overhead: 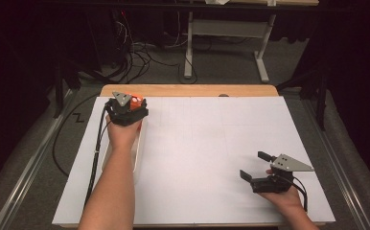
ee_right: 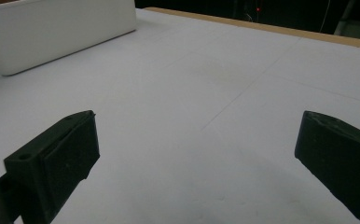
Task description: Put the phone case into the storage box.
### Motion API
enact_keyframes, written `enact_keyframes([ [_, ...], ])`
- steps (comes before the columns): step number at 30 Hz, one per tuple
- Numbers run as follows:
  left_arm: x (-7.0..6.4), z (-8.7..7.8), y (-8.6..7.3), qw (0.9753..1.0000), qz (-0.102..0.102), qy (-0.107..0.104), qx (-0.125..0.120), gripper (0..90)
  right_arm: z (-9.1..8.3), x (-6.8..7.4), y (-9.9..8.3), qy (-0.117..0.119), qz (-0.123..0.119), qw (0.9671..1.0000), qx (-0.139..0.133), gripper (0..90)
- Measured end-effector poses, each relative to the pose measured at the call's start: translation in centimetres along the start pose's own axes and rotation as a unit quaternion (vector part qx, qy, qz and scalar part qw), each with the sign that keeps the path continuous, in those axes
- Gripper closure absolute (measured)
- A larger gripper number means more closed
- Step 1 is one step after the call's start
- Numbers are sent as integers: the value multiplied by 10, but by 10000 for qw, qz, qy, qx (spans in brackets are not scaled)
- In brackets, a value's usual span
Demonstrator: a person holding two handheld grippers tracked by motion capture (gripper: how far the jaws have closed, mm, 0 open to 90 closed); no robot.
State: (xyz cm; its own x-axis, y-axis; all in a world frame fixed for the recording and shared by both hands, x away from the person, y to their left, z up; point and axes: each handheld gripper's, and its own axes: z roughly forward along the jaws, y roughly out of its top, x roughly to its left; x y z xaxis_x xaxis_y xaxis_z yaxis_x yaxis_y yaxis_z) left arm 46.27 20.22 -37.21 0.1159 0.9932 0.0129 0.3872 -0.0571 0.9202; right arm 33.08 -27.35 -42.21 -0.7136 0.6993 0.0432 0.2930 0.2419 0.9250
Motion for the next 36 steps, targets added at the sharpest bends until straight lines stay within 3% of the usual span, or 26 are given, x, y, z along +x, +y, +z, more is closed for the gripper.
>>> enact_keyframes([
  [5, 1, -2, 2, 10000, -25, 7, -32, 52, 0, 0, 0, 0, -2, 10000, 14, 1],
  [22, 1, -19, 12, 9989, -152, -434, -106, 28, 2, 3, 1, 22, -52, 10000, 26, 1],
  [31, -7, -26, 13, 9974, -181, -674, -159, 178, 2, 3, 1, 28, -71, 10000, 12, 1],
  [36, -10, -29, 12, 9967, -147, -757, -245, 317, 2, 3, 1, 28, -71, 10000, 1, 1],
])
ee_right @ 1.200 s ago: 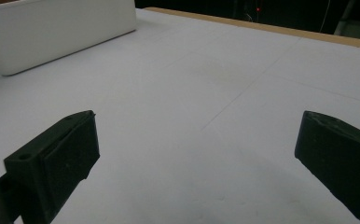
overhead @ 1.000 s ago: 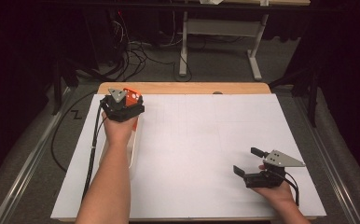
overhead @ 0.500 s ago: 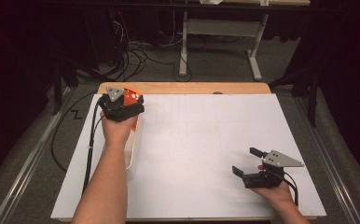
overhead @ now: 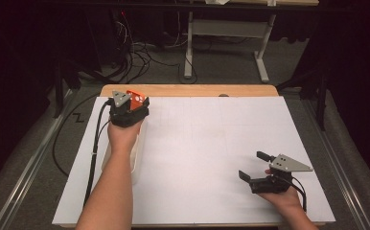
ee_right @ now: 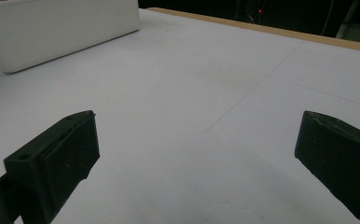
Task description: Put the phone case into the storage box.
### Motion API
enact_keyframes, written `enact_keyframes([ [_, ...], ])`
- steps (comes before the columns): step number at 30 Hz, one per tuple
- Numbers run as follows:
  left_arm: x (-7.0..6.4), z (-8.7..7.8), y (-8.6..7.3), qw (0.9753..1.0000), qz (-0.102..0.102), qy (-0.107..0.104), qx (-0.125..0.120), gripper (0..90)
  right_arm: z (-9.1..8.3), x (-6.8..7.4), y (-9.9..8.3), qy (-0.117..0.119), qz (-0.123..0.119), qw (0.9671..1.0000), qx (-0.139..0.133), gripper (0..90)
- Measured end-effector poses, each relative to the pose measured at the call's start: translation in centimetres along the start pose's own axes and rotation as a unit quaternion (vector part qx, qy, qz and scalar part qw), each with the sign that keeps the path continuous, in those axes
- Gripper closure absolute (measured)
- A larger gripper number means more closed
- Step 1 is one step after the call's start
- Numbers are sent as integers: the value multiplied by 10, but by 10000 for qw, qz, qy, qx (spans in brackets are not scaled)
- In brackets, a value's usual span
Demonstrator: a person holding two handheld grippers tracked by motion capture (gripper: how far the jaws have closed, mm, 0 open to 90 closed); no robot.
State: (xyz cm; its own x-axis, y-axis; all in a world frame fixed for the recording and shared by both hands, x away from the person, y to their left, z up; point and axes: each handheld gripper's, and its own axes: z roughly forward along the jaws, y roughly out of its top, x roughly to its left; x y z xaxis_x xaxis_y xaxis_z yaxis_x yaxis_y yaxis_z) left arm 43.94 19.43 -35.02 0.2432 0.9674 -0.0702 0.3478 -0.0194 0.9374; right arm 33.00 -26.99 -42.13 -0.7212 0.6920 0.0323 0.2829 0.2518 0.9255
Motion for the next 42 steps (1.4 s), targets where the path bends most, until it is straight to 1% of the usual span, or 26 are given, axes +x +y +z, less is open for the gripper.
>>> enact_keyframes([
  [1, 0, -1, -1, 10000, 18, -44, -6, 353, 0, 0, 0, -2, 0, 10000, 7, 1],
  [2, -1, -2, -1, 10000, 57, -61, -21, 409, 0, 0, 0, -3, 1, 10000, 10, 1],
  [3, -2, -2, -1, 9999, 72, -92, -49, 494, 0, 0, 0, -2, 0, 10000, 11, 1],
  [4, -2, -3, -2, 9999, 83, -135, -59, 494, 0, 0, 0, -2, 0, 10000, 11, 1],
  [8, -3, -3, -3, 9995, 111, -299, -65, 670, 0, 0, 0, 1, -1, 10000, 14, 1],
  [9, -3, -3, -3, 9993, 97, -348, -80, 754, 1, 0, 0, 3, -2, 10000, 18, 1],
  [10, -3, -2, -2, 9992, 98, -372, -94, 754, 1, 0, 0, 3, -2, 10000, 18, 1],
  [11, -3, -1, -3, 9992, 104, -378, -92, 811, 1, 1, 0, 4, -2, 10000, 24, 1],
  [14, -2, 0, -4, 9992, 89, -389, -52, 880, 1, 0, 0, 2, 3, 10000, 30, 1],
  [15, -1, 1, -5, 9991, 111, -410, -7, 894, 1, 0, 0, -2, 11, 10000, 37, 1],
  [19, -2, 3, -6, 9989, 114, -444, 41, 897, 1, 0, -1, -5, 18, 10000, 42, 1],
  [20, -2, 5, -8, 9988, 130, -470, 94, 898, 1, 0, -1, -2, 20, 10000, 46, 1],
  [21, -2, 7, -8, 9987, 136, -471, 146, 898, 1, 0, -1, 0, 11, 10000, 52, 1],
  [22, -2, 7, -8, 9987, 136, -471, 146, 898, 1, 0, -1, 0, 11, 10000, 52, 1],
  [23, -1, 9, -10, 9986, 115, -465, 215, 898, 2, 0, -1, 3, 6, 10000, 60, 1],
  [27, -1, 13, -12, 9987, 113, -429, 266, 898, 2, 0, -1, 4, 16, 10000, 61, 1],
  [31, 0, 15, -12, 9989, 141, -359, 262, 898, 2, -1, -1, 5, 26, 10000, 68, 1],
  [33, 1, 16, -12, 9991, 155, -336, 216, 898, 2, -1, -1, 9, 25, 10000, 69, 1],
  [34, 1, 17, -13, 9991, 205, -316, 180, 898, 2, -1, -1, 12, 33, 10000, 75, 1],
  [42, 4, 22, -15, 9992, 259, -242, 183, 898, 2, -1, -1, 11, 53, 10000, 81, 1],
])
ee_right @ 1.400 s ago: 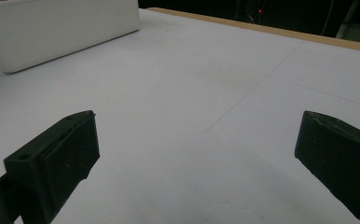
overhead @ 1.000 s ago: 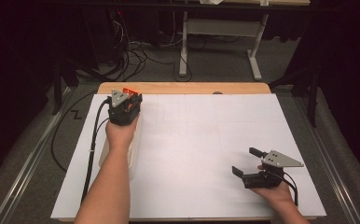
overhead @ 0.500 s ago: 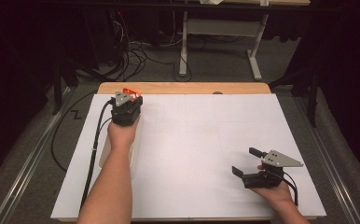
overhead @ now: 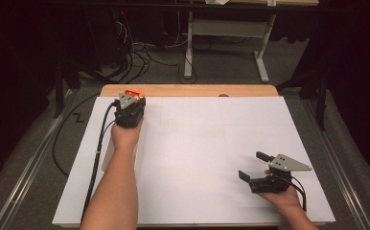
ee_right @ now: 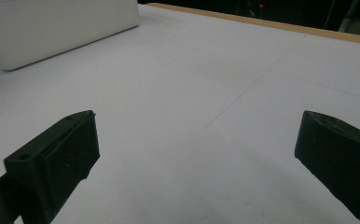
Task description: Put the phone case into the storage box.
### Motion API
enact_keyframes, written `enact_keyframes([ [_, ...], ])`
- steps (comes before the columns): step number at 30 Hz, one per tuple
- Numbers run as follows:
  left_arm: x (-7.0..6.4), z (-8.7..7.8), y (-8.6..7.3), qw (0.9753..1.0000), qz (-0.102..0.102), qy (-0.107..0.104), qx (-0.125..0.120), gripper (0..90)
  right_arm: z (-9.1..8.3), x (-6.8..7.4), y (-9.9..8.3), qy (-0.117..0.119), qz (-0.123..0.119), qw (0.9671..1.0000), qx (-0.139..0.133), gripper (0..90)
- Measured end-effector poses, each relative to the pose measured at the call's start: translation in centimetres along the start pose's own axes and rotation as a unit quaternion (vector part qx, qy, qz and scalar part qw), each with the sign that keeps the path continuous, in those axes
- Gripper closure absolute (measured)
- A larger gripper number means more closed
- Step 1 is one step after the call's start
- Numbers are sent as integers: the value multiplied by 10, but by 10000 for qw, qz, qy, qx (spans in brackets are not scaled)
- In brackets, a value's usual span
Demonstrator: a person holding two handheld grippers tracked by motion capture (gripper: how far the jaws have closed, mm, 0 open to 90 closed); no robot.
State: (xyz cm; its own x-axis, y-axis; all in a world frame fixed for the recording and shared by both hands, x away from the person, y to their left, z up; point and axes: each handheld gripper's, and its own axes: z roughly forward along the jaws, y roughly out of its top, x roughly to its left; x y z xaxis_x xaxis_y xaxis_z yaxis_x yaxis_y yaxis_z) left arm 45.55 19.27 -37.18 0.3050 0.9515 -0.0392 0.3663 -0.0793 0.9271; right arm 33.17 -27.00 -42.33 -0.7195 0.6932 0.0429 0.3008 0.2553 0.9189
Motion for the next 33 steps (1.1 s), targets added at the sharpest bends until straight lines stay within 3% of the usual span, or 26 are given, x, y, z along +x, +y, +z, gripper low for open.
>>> enact_keyframes([
  [7, 1, 4, 1, 10000, 61, 19, 5, 898, 0, 0, 0, 5, 2, 10000, -3, 1],
  [15, 4, 8, -1, 9999, -14, 103, 59, 897, -1, 0, 0, 17, 0, 10000, -8, 1],
  [25, -1, 8, 3, 9999, 92, 6, -104, 897, -1, 1, 0, 32, -10, 10000, -10, 1],
  [33, 1, 16, 3, 9999, 70, 78, 26, 897, -1, -1, 0, 27, 17, 10000, -18, 1],
])
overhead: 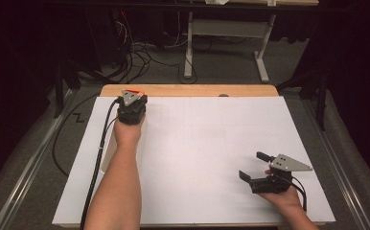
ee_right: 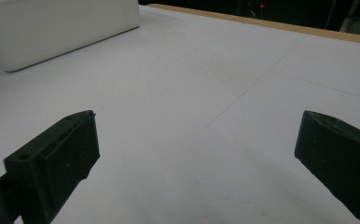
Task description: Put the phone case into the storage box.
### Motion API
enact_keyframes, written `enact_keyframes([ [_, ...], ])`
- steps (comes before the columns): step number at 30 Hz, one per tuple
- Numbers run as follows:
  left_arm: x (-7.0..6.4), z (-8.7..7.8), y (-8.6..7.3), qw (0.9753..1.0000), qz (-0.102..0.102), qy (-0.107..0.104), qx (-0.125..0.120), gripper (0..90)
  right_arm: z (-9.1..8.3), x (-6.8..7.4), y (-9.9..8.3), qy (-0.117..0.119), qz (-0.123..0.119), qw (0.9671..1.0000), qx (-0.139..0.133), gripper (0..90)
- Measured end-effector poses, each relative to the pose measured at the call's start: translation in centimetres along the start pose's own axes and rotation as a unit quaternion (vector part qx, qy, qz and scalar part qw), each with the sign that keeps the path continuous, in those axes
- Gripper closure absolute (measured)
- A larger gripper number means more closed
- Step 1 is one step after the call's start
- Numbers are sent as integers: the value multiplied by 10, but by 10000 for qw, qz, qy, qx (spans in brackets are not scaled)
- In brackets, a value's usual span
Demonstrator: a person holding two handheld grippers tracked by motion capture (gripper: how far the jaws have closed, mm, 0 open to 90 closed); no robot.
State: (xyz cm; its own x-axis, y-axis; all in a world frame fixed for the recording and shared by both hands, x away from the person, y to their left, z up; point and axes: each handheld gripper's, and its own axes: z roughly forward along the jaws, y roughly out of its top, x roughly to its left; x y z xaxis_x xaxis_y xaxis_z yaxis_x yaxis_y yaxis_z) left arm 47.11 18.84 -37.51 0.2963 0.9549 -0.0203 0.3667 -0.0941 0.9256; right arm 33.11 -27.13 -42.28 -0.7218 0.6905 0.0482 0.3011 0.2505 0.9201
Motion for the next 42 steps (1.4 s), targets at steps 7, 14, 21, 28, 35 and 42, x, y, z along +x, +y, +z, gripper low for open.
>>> enact_keyframes([
  [7, 0, 4, -2, 10000, -25, 60, 52, 897, -1, -2, -1, -7, 26, 10000, 0, 1],
  [14, 1, 4, -2, 9999, -4, 133, 83, 887, -1, -2, -1, -5, 14, 10000, -8, 1],
  [21, -1, -2, 2, 10000, -5, 70, 16, 886, -3, -2, 0, -19, 12, 10000, -52, 1],
  [28, -7, -23, 9, 10000, 21, -36, -5, 777, -4, -1, 1, -31, -16, 10000, -68, 1],
  [35, -9, -45, 7, 10000, -51, -33, 10, 597, -4, 0, 3, -25, -20, 9999, -112, 1],
  [42, -2, -65, 2, 9998, -212, -66, -19, 507, -4, 2, 4, -13, -68, 9999, -127, 1],
])
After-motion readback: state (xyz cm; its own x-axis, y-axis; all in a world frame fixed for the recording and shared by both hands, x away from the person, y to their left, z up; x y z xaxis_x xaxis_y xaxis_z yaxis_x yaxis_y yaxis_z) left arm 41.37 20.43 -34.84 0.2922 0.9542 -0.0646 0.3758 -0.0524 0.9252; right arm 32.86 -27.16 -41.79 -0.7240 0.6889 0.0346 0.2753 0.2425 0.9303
